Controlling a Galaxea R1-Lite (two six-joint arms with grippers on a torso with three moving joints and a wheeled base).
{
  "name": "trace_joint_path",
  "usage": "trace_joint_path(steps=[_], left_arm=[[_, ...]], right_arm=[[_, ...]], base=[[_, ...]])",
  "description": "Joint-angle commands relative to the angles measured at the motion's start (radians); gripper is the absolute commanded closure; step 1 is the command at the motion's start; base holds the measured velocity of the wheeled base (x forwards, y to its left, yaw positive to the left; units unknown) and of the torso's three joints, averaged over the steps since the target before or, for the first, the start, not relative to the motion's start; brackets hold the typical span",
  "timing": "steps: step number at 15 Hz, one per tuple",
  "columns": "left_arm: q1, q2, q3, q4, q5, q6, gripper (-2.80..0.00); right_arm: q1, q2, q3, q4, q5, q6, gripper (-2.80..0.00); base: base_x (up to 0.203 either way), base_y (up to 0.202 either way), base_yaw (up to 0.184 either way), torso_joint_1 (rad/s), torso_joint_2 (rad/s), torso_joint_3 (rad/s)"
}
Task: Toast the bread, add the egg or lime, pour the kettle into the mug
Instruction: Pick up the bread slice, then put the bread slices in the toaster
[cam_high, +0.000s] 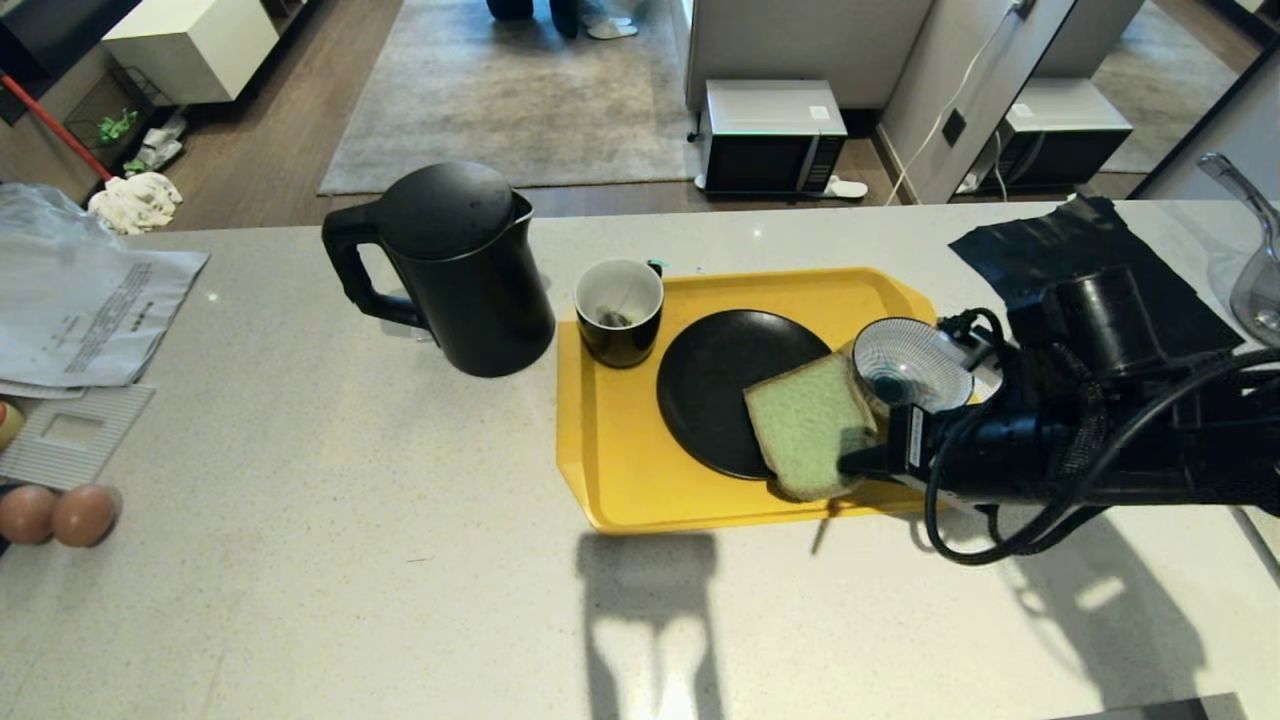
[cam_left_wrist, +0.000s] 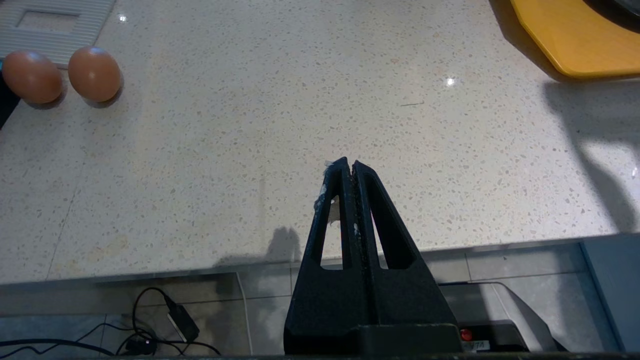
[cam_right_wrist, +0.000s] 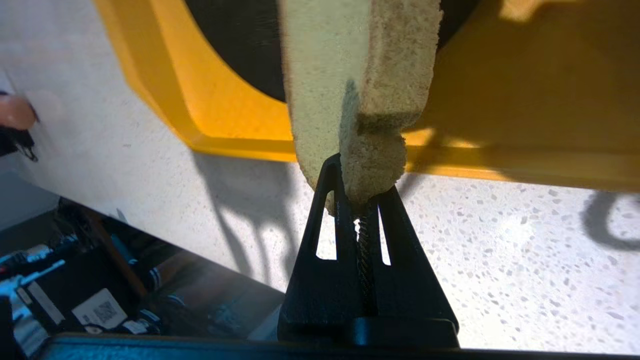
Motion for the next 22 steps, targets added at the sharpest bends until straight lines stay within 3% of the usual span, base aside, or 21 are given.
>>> trace_joint_path(steps=[1,4,8,12,15,22], left_arm=[[0.000,-0.002,0.017,-0.001,0.000,0.000,0.00],[0.000,-0.002,0.017,-0.001,0.000,0.000,0.00],[0.000,-0.002,0.017,-0.001,0.000,0.000,0.00],[0.000,-0.002,0.017,-0.001,0.000,0.000,0.00],[0.000,-0.002,0.017,-0.001,0.000,0.000,0.00],[0.000,-0.002,0.017,-0.001,0.000,0.000,0.00]], right_arm=[[0.004,-0.111,0.011,0.016,0.003,-0.043,0.00],[0.029,-0.224,0.005,0.114,0.003,-0.110,0.00],[0.094,-0.390,-0.033,0.304,-0.020,-0.141,0.00],[0.055,-0.453,-0.067,0.361,-0.200,-0.152,0.00],[-0.063,-0.441,-0.097,0.362,-0.258,-0.149,0.00],[-0.440,-0.312,-0.313,0.360,-0.247,-0.159,0.00]], base=[[0.000,0.000,0.000,0.000,0.00,0.000],[0.000,0.000,0.000,0.000,0.00,0.000],[0.000,0.000,0.000,0.000,0.00,0.000],[0.000,0.000,0.000,0.000,0.00,0.000],[0.000,0.000,0.000,0.000,0.00,0.000],[0.000,0.000,0.000,0.000,0.00,0.000]])
